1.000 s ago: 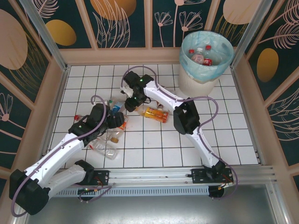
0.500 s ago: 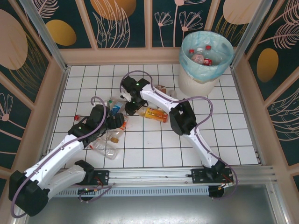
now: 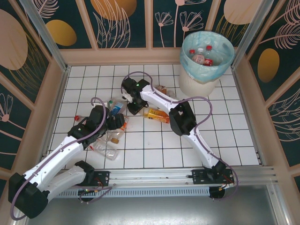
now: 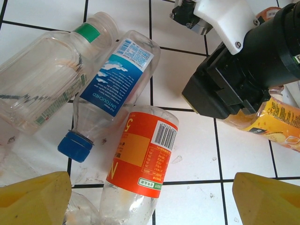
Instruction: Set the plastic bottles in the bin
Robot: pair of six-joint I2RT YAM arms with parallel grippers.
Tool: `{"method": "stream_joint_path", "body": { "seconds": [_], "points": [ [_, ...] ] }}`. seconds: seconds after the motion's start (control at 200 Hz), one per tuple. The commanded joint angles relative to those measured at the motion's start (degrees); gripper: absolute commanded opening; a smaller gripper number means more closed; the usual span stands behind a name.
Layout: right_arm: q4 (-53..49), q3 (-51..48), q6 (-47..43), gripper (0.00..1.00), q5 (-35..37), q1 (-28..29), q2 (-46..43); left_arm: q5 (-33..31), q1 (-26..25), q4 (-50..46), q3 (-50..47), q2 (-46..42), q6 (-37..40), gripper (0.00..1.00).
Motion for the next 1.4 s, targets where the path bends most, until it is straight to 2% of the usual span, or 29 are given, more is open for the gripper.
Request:
{"method": "stream_joint_path", "body": {
  "seconds": [0.0, 0.315, 0.586, 0.886, 1.101, 1.146, 1.306, 1.396],
  "points": [
    [-2.1, 1.9, 0.1, 0.38, 1.2, -0.1, -1.0, -0.2, 0.2, 1.4, 1.5, -0.1, 1.3, 0.89],
    [-2.2, 3.5, 1.8, 0.22, 0.8, -0.1, -4.8, -2.3, 0.3, 0.9, 6.7, 1.6, 3.4, 0.89],
    [-0.7, 5.0, 4.4, 0.14, -2.6, -1.7, -12.8, -4.5, 0.2, 4.4, 14.9, 5.9, 8.3, 0.88],
    [11.0, 5.2, 9.0, 0.07, -7.6, -8.3, -27.0, -5.7, 0.3, 12.7, 29.0, 13.4, 15.8, 0.87],
    [25.7, 1.4, 8.5, 0.04, 1.0, -15.2, -38.8, 2.6, 0.3, 21.1, 38.8, 20.4, 19.4, 0.85],
    [29.9, -1.0, 8.1, 0.04, 2.7, -15.8, -41.6, 5.7, 0.2, 21.8, 40.8, 22.1, 19.5, 0.85],
    [44.8, -10.7, 7.8, 0.03, 7.7, -23.5, -50.4, 16.8, -0.2, 25.5, 46.2, 27.7, 17.5, 0.83],
    [53.1, -17.8, 6.1, 0.02, 13.1, -25.8, -54.0, 21.4, -1.5, 26.5, 49.2, 30.8, 16.5, 0.82]
  ]
}}
